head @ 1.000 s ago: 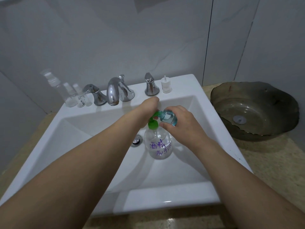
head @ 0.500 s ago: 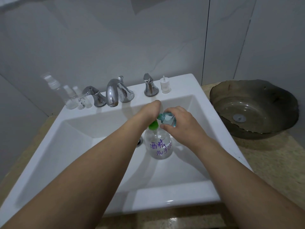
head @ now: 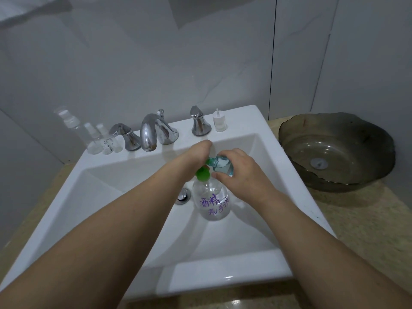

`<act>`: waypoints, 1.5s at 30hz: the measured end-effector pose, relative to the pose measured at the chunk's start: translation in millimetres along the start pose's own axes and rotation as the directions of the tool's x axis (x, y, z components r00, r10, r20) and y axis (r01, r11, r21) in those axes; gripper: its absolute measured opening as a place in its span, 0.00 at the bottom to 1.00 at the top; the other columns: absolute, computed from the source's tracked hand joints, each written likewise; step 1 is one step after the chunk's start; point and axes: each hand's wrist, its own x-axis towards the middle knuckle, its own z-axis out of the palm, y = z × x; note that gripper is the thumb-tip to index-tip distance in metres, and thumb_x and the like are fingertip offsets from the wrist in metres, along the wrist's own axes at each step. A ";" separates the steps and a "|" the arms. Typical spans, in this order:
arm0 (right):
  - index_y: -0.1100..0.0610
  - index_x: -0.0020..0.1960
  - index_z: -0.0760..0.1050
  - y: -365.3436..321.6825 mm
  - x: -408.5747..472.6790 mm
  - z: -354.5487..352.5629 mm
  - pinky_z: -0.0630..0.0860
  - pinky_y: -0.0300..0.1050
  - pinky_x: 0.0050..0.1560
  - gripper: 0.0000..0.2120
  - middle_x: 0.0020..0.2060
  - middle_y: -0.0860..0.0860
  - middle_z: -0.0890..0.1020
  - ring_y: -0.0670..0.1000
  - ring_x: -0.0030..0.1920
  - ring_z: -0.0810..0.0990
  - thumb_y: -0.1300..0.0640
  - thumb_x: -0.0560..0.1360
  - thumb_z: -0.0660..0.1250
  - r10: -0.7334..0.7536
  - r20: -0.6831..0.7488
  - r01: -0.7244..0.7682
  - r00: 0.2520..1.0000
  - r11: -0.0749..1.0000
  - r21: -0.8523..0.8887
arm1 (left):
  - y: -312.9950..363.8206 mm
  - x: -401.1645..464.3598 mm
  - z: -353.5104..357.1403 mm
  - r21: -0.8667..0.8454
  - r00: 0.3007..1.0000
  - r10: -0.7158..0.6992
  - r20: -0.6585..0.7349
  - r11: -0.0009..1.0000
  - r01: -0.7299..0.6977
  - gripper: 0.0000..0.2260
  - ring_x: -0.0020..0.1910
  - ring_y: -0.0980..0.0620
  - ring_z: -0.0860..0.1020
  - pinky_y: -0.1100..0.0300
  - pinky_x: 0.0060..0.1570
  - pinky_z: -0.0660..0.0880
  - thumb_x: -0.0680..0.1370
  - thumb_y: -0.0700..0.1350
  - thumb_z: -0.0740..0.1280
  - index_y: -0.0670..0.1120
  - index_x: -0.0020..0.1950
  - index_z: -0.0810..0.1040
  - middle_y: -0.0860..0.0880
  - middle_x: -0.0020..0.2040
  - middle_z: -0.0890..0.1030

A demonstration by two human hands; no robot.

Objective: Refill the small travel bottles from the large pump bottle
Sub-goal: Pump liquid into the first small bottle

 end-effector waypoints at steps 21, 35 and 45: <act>0.56 0.60 0.74 -0.1 1.2 -0.6 0.68 0.39 0.51 0.20 0.49 0.46 0.71 0.44 0.47 0.70 0.50 0.72 0.72 0.009 0.024 -0.009 1.000 1.000 -0.007 | 5.3 -22.9 -0.1 0.048 0.998 -0.057 -0.020 0.997 0.058 0.17 0.33 0.51 0.69 0.58 0.29 0.56 0.82 0.56 0.51 0.45 0.54 0.71 0.45 0.47 0.75; 0.55 0.63 0.72 -1.1 1.1 -0.8 0.63 0.35 0.50 0.21 0.51 0.46 0.71 0.43 0.49 0.69 0.50 0.73 0.71 0.038 0.035 -0.037 0.999 0.999 -0.009 | 12.8 -35.3 -3.3 -0.034 0.996 -0.084 0.003 0.996 0.084 0.17 0.32 0.53 0.70 0.59 0.28 0.56 0.83 0.54 0.51 0.45 0.54 0.73 0.47 0.38 0.74; 0.55 0.63 0.72 -0.5 2.5 -0.7 0.63 0.34 0.48 0.21 0.52 0.47 0.73 0.43 0.48 0.68 0.50 0.73 0.71 0.022 0.030 -0.022 0.999 1.000 0.001 | 13.1 -33.5 -4.2 -0.017 0.996 -0.089 0.004 0.996 0.089 0.16 0.32 0.53 0.70 0.59 0.28 0.54 0.83 0.55 0.51 0.46 0.55 0.71 0.48 0.38 0.73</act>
